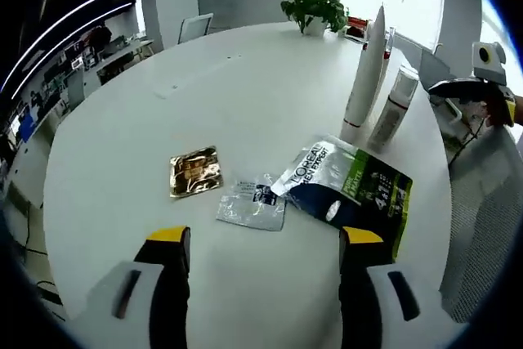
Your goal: Arrange the skincare products in the storage area until every visible bottle or jar stands upright without overlapping.
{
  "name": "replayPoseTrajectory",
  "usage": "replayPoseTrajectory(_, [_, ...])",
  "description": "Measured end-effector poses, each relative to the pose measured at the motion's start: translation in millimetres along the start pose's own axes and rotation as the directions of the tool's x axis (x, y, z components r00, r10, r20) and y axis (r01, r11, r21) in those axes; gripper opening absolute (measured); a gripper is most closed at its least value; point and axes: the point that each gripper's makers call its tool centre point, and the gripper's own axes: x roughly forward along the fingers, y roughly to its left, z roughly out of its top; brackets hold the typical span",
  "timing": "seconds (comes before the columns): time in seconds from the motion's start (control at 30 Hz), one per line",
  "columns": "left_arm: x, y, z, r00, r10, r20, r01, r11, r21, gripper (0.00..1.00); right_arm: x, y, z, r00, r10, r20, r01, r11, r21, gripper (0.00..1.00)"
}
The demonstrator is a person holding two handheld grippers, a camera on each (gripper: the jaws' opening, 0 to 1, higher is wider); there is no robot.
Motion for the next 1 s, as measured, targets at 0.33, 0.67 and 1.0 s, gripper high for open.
replayPoseTrajectory(0.33, [17.9, 7.2, 2.4, 0.999, -0.032, -0.044, 0.034, 0.998, 0.056, 0.58, 0.9, -4.8, -1.9, 1.0, -0.017, -0.007, 0.017, 1.0, 0.01, 1.0])
replayPoseTrajectory(0.67, [31.1, 5.5, 7.0, 0.996, -0.068, -0.062, 0.074, 0.992, 0.102, 0.48, 1.3, -6.1, -2.4, 1.0, -0.029, -0.011, 0.029, 0.999, 0.017, 1.0])
replayPoseTrajectory(1.0, [37.4, 6.1, 8.8, 0.993, -0.101, -0.055, 0.106, 0.99, 0.097, 0.4, 2.2, -7.3, -2.7, 0.999, -0.033, -0.014, 0.034, 0.999, 0.021, 1.0])
